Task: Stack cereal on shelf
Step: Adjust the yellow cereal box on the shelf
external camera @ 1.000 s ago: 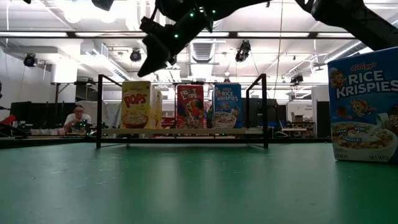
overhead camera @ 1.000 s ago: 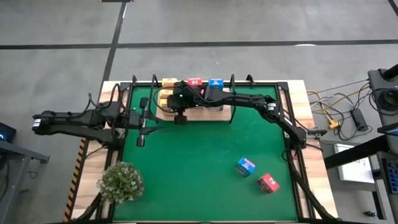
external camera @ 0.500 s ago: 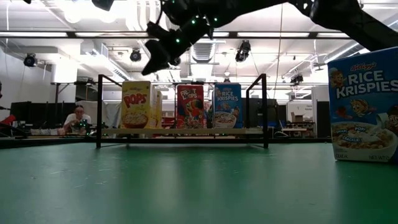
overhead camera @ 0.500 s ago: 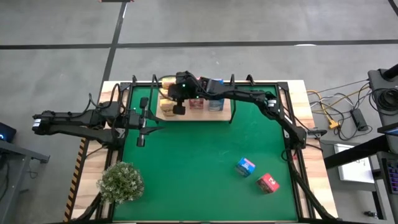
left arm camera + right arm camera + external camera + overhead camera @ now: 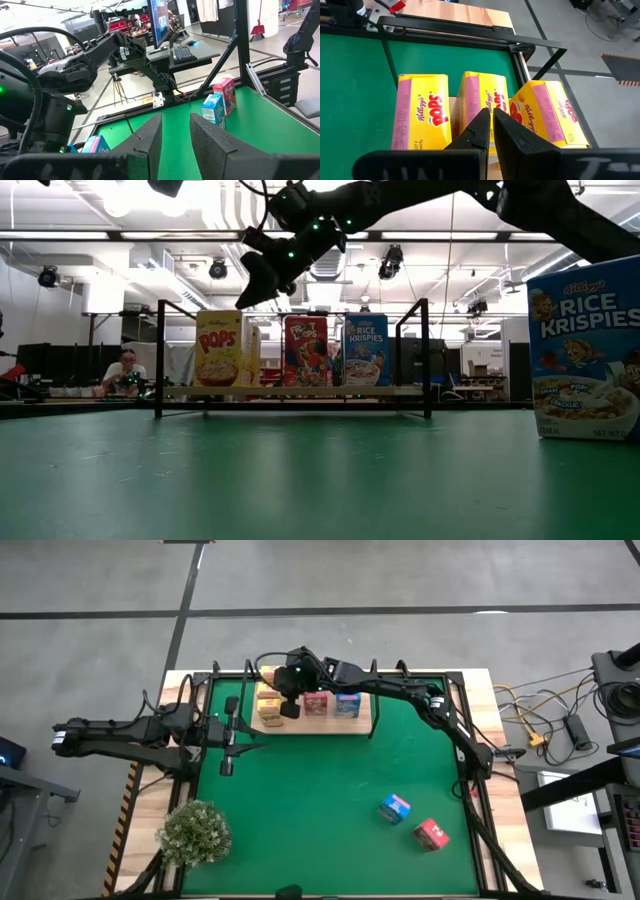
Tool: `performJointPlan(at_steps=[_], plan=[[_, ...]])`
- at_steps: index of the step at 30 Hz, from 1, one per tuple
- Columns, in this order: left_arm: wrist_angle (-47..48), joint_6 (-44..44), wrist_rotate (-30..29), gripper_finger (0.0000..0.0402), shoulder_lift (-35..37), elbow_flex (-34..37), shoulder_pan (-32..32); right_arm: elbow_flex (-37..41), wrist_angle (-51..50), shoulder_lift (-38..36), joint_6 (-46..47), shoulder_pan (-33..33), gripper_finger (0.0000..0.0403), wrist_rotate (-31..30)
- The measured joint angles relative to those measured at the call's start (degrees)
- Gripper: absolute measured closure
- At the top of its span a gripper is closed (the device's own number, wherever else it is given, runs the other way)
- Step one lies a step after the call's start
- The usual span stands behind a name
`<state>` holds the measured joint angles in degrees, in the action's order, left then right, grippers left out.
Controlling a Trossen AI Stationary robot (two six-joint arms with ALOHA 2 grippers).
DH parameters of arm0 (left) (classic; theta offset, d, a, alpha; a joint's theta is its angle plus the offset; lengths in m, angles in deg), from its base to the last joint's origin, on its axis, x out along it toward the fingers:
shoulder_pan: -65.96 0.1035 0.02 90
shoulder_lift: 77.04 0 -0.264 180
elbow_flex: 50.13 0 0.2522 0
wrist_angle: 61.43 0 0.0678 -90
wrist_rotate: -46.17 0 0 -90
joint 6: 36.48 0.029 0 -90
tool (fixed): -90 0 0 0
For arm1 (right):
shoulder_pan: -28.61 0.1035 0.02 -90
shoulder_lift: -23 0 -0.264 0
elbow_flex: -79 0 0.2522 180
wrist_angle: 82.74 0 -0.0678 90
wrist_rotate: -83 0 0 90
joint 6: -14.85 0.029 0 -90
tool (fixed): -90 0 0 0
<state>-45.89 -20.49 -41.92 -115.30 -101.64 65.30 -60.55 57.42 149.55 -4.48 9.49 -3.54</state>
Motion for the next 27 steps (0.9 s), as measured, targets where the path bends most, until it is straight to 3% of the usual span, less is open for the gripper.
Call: performJointPlan(at_steps=[27], plan=[[0.4,0.0,0.0,0.0318,0.0,0.0,0.0,1.5,-0.6,0.3,-1.2,0.0,0.039,-2.0]])
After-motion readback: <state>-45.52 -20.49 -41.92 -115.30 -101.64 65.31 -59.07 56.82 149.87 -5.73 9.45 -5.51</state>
